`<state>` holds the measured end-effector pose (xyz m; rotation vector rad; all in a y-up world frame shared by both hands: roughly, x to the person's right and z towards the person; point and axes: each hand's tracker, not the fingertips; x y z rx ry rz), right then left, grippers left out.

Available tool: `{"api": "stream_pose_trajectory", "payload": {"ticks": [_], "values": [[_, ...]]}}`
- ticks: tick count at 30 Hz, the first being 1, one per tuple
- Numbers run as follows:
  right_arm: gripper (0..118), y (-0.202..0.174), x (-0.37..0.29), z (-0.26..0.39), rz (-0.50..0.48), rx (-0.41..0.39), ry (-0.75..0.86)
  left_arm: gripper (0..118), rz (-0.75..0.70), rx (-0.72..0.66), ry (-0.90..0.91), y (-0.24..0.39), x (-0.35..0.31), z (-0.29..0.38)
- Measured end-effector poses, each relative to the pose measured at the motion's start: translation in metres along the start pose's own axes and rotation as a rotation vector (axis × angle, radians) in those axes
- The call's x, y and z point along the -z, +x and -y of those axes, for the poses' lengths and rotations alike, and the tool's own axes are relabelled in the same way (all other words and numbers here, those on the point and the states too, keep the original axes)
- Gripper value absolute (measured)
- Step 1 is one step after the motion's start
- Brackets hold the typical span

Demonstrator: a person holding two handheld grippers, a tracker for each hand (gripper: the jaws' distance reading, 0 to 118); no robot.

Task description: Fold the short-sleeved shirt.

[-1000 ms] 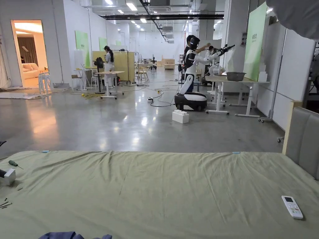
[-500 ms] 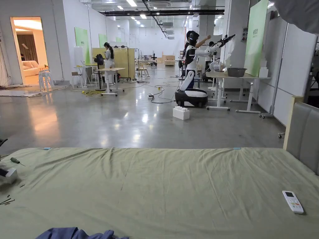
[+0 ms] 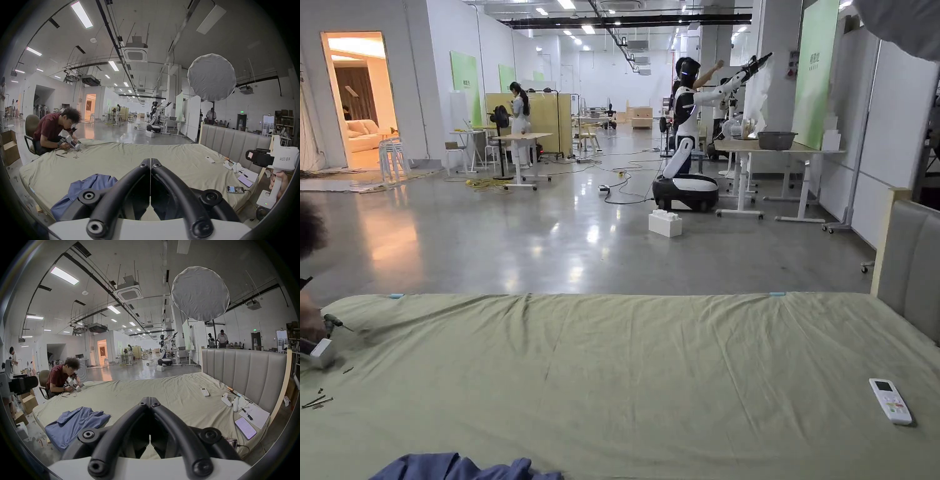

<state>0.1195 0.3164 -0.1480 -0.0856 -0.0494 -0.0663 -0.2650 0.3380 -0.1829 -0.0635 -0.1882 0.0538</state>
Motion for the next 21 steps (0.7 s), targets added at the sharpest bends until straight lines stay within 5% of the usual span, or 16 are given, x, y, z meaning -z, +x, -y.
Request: {"api": "stream_pose_trajectory", "payload": {"ticks": [16, 18, 21], "values": [[0, 0.000, 0.005, 0.005, -0.023, 0.008, -0.031, 0, -0.010, -0.013, -0.072, -0.018, 0.009, 0.009], [0, 0.000, 0.006, 0.008, -0.025, 0.005, -0.041, 18, -0.037, -0.026, -0.124, -0.027, 0.019, 0.014], [0, 0.002, 0.008, 0.016, -0.033, 0.013, -0.072, 67, -0.090, -0.025, -0.199, -0.050, 0.039, 0.026]]}}
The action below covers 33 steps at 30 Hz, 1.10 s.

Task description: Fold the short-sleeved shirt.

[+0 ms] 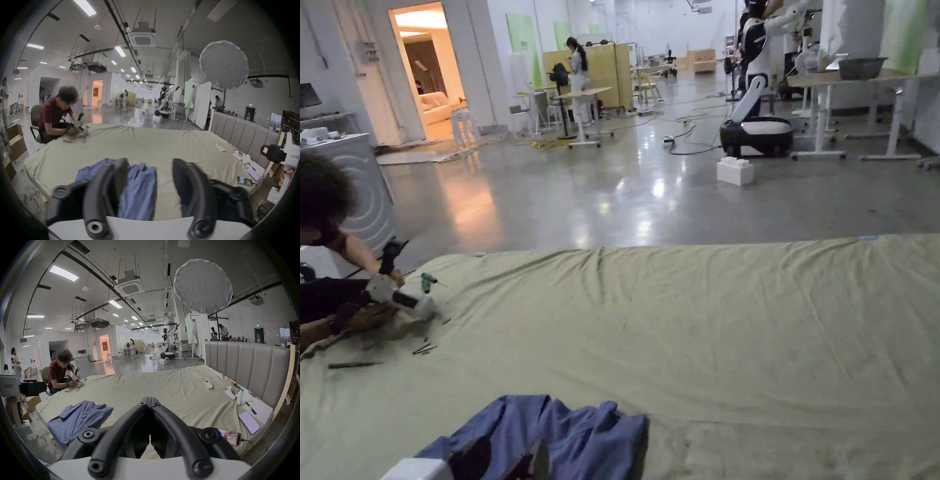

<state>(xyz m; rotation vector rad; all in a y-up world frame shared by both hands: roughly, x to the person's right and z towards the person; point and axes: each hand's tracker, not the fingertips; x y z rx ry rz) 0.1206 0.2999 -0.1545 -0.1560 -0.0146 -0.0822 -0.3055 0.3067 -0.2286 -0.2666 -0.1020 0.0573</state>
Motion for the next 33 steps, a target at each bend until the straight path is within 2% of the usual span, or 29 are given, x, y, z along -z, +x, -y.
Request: {"api": "stream_pose_trajectory", "payload": {"ticks": [1, 4, 7, 10, 13, 17, 19, 21, 22, 24, 27, 28, 29, 33], "values": [[0, 0.000, 0.001, 0.003, -0.001, 0.002, -0.009, 73, 0.005, -0.017, -0.031, -0.008, 0.010, 0.003], [0, 0.001, 0.008, 0.014, -0.001, 0.011, -0.055, 77, -0.008, -0.058, -0.188, -0.035, 0.050, 0.018], [0, 0.004, 0.017, 0.025, 0.001, 0.032, -0.100, 97, -0.043, -0.032, -0.319, -0.054, 0.099, 0.047], [0, 0.005, 0.026, 0.035, 0.005, 0.038, -0.150, 97, -0.060, 0.068, -0.455, -0.067, 0.157, 0.083], [0, 0.005, 0.031, 0.041, 0.025, 0.015, -0.191, 97, -0.038, 0.014, -0.537, -0.079, 0.207, 0.110], [0, 0.010, 0.034, 0.050, 0.048, 0.006, -0.244, 97, -0.094, 0.006, -0.609, -0.091, 0.261, 0.136], [0, 0.012, 0.036, 0.055, 0.077, -0.008, -0.275, 97, -0.107, 0.000, -0.678, -0.096, 0.281, 0.150], [0, 0.014, 0.038, 0.060, 0.083, -0.003, -0.299, 99, -0.106, -0.020, -0.662, -0.097, 0.284, 0.156], [0, 0.015, 0.039, 0.062, 0.087, 0.000, -0.307, 97, -0.122, -0.016, -0.651, -0.093, 0.281, 0.153], [0, 0.016, 0.039, 0.067, 0.087, 0.003, -0.321, 78, -0.122, 0.018, -0.673, -0.082, 0.275, 0.146], [0, 0.018, 0.042, 0.074, 0.074, 0.015, -0.362, 35, -0.115, 0.073, -0.658, -0.079, 0.274, 0.142], [0, 0.018, 0.041, 0.074, 0.071, 0.016, -0.364, 7, -0.136, 0.079, -0.648, -0.081, 0.274, 0.141], [0, 0.017, 0.039, 0.074, 0.072, 0.018, -0.362, 6, -0.169, 0.085, -0.646, -0.087, 0.273, 0.141], [0, 0.020, 0.027, 0.071, 0.062, 0.024, -0.342, 4, -0.143, -0.225, -0.635, -0.114, 0.272, 0.128]]}}
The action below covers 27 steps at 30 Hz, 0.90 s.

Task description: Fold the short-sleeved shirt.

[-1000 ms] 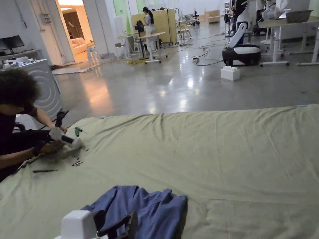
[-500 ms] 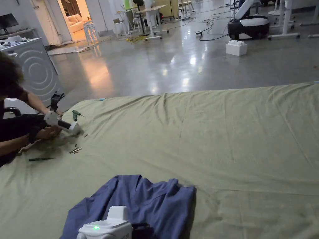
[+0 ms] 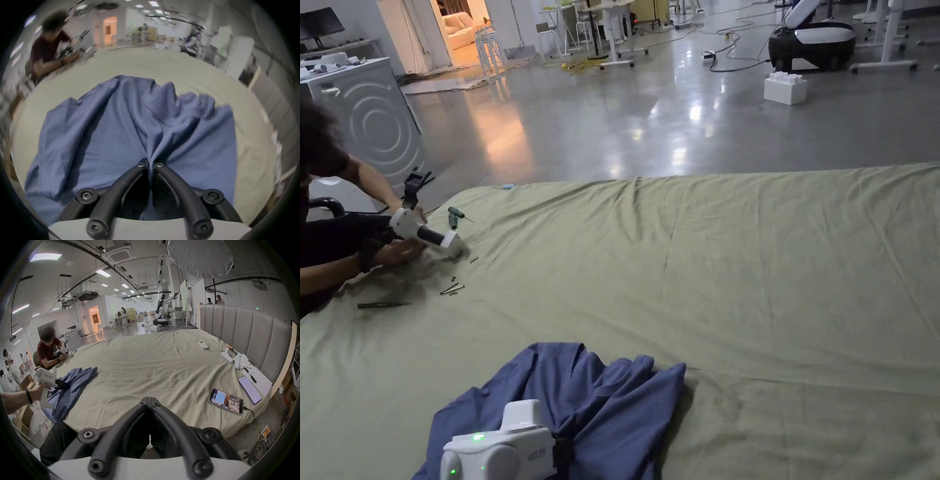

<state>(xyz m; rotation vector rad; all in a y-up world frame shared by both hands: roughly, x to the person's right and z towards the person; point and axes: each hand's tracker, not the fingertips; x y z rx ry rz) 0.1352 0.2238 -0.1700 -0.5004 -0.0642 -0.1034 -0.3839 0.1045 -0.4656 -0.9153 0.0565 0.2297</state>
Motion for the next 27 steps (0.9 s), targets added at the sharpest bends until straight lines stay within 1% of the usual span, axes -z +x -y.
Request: {"api": "stream_pose_trajectory", "payload": {"ticks": [2, 4, 6, 7, 8, 11, 12, 13, 14, 16, 18, 21, 24, 25, 27], "values": [[0, 0.005, -0.006, 0.001, 0.000, -0.005, 0.009, 4, 0.074, -0.126, 0.073, -0.008, -0.020, -0.012], [0, 0.010, -0.008, 0.002, -0.001, -0.004, 0.009, 4, 0.139, -0.155, 0.167, -0.006, -0.045, -0.029], [0, 0.018, -0.011, 0.005, -0.001, 0.012, 0.012, 3, 0.054, -0.054, 0.188, 0.014, -0.066, -0.046], [0, 0.021, -0.011, 0.007, -0.002, 0.030, 0.008, 3, 0.087, 0.006, 0.219, 0.027, -0.075, -0.054], [0, 0.024, -0.011, 0.009, 0.002, 0.049, 0.007, 3, 0.098, 0.029, 0.217, 0.040, -0.081, -0.061], [0, 0.032, -0.018, 0.013, 0.032, 0.105, 0.002, 3, 0.220, 0.070, 0.293, 0.092, -0.090, -0.081], [0, 0.034, -0.022, 0.014, 0.039, 0.115, 0.009, 3, 0.246, 0.080, 0.318, 0.112, -0.093, -0.088], [0, 0.036, -0.027, 0.015, 0.047, 0.118, 0.018, 3, 0.289, 0.118, 0.327, 0.136, -0.096, -0.096], [0, 0.039, -0.032, 0.016, 0.057, 0.118, 0.026, 3, 0.316, 0.179, 0.338, 0.166, -0.097, -0.101], [0, 0.043, -0.038, 0.019, 0.088, 0.110, 0.033, 3, 0.362, 0.344, 0.332, 0.223, -0.099, -0.097], [0, 0.049, -0.041, 0.026, 0.119, 0.108, 0.021, 3, 0.440, 0.468, 0.304, 0.276, -0.096, -0.076], [0, 0.057, -0.045, 0.034, 0.133, 0.141, -0.001, 3, 0.583, 0.587, 0.233, 0.342, -0.092, -0.021], [0, 0.063, -0.048, 0.039, 0.149, 0.154, -0.014, 3, 0.753, 0.743, 0.171, 0.393, -0.090, 0.055], [0, 0.064, -0.048, 0.039, 0.153, 0.155, -0.017, 3, 0.796, 0.803, 0.107, 0.411, -0.091, 0.080], [0, 0.067, -0.050, 0.039, 0.167, 0.159, -0.026, 3, 0.857, 0.822, 0.057, 0.431, -0.089, 0.131]]}}
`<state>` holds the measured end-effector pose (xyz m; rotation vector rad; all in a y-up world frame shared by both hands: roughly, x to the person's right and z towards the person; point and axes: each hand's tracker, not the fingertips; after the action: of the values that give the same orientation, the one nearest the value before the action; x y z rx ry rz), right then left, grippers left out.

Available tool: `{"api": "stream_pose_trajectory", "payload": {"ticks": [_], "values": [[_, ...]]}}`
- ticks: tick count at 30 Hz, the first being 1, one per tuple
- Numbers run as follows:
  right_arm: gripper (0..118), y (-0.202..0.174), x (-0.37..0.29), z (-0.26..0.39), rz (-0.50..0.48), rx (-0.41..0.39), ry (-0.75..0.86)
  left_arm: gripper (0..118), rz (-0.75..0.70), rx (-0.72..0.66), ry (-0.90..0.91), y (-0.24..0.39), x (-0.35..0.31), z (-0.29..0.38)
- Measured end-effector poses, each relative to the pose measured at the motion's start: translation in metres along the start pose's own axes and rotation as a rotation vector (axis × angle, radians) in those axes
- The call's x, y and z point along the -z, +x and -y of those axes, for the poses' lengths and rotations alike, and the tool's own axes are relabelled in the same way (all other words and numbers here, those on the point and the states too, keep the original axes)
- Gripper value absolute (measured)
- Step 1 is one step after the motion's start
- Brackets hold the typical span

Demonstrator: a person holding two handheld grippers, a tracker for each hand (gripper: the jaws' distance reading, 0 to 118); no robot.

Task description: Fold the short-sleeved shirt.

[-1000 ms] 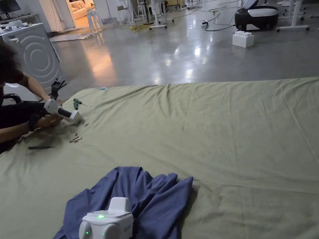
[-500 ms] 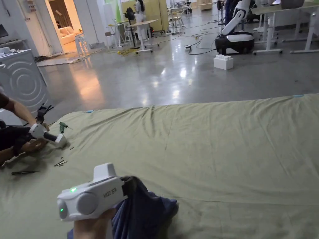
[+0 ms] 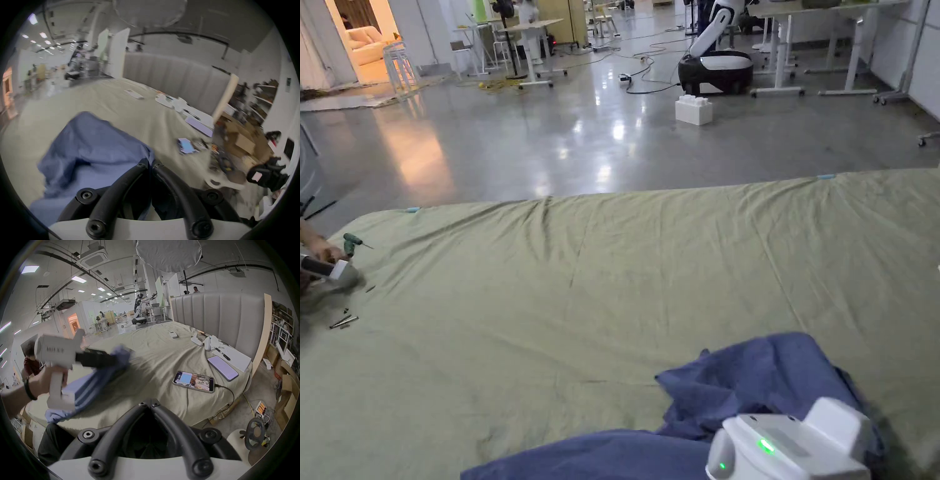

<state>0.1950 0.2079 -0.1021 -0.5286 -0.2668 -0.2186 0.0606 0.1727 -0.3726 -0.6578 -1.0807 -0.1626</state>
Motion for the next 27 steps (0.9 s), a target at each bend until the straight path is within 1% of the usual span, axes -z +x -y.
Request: {"api": "stream_pose_trajectory", "payload": {"ticks": [1, 3, 4, 5, 6, 7, 8, 9, 11, 13, 18, 22, 24, 27], "values": [[0, 0.001, -0.002, 0.000, 0.012, 0.003, 0.000, 3, 0.060, -0.009, -0.048, 0.011, 0.010, 0.012], [0, 0.006, -0.005, 0.002, 0.016, 0.010, 0.012, 3, 0.120, -0.014, -0.104, 0.033, 0.022, 0.039], [0, 0.008, -0.006, 0.003, 0.014, 0.013, 0.013, 4, 0.124, 0.003, -0.138, 0.043, 0.023, 0.053], [0, 0.009, -0.006, 0.004, 0.010, 0.013, 0.011, 5, 0.103, 0.063, -0.136, 0.050, 0.023, 0.064], [0, 0.009, -0.004, 0.006, 0.008, 0.011, 0.005, 15, 0.115, 0.114, -0.149, 0.054, 0.022, 0.071], [0, 0.009, -0.002, 0.007, 0.006, 0.007, -0.004, 46, 0.103, 0.138, -0.145, 0.055, 0.020, 0.079], [0, 0.008, 0.000, 0.008, 0.002, 0.005, -0.010, 74, 0.098, 0.120, -0.144, 0.053, 0.017, 0.084], [0, 0.006, 0.000, 0.009, -0.002, 0.006, -0.014, 89, 0.102, 0.112, -0.145, 0.049, 0.013, 0.086], [0, 0.000, -0.001, 0.005, -0.030, 0.014, 0.003, 90, 0.071, 0.081, -0.119, 0.040, -0.011, 0.082], [0, -0.008, 0.000, 0.000, -0.066, 0.007, 0.026, 90, 0.026, 0.064, -0.039, 0.029, -0.048, 0.073], [0, -0.035, 0.003, -0.028, -0.159, -0.065, 0.128, 90, -0.296, 0.077, 0.174, 0.012, -0.184, 0.045], [0, -0.063, -0.005, -0.057, -0.227, -0.105, 0.243, 90, -0.600, -0.002, 0.407, 0.034, -0.299, 0.054], [0, -0.075, -0.011, -0.066, -0.250, -0.126, 0.289, 89, -0.741, -0.042, 0.490, 0.050, -0.337, 0.066], [0, -0.086, -0.020, -0.072, -0.300, -0.135, 0.326, 86, -0.870, -0.026, 0.566, 0.063, -0.371, 0.088]]}}
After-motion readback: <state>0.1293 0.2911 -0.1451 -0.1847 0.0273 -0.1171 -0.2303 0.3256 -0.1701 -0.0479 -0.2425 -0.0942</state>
